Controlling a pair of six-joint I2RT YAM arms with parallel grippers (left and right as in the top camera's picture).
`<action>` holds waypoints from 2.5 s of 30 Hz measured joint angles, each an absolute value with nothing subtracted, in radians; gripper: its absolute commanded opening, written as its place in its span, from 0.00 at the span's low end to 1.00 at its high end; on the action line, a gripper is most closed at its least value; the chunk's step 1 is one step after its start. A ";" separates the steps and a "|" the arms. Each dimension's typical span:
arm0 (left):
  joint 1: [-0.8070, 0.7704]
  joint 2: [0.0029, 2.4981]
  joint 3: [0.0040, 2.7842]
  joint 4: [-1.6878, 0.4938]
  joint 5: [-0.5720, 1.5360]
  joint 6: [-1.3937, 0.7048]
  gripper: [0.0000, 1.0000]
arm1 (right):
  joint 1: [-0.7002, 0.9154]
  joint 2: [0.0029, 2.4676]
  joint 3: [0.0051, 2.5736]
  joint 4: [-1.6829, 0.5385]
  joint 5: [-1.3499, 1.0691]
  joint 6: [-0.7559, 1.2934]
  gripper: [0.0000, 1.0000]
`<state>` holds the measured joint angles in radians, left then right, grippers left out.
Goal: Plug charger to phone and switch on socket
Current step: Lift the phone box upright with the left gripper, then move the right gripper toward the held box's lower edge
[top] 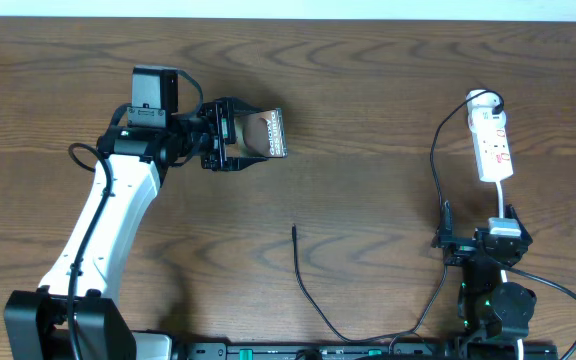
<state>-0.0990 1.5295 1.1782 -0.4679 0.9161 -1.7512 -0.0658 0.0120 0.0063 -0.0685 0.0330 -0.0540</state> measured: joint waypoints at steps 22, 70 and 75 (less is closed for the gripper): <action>-0.099 1.530 1.178 -0.467 0.918 -1.754 0.08 | -0.066 0.012 0.006 -0.067 0.033 -0.054 0.99; -0.099 1.526 1.179 -0.678 0.485 -1.562 0.07 | -0.004 1.650 0.967 -0.216 -1.290 0.443 0.99; -0.099 1.526 1.179 -0.694 0.455 -1.562 0.08 | 0.074 1.757 0.968 -0.119 -1.308 0.479 0.99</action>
